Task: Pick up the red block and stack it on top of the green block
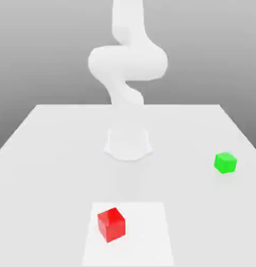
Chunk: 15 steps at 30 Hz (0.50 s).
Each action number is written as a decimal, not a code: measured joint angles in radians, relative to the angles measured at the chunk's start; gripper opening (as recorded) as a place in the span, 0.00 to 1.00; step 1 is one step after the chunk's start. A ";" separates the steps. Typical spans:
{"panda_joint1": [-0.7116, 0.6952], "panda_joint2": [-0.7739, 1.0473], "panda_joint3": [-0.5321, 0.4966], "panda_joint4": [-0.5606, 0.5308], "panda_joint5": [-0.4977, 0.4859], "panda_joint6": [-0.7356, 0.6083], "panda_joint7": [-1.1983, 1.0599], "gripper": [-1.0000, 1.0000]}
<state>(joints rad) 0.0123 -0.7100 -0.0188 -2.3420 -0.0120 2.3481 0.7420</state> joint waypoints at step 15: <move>0.060 0.550 -0.127 -0.256 -0.008 0.296 -0.403 0.50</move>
<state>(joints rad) 0.0720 -0.1600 -0.1458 -2.5976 -0.0204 2.6439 0.3389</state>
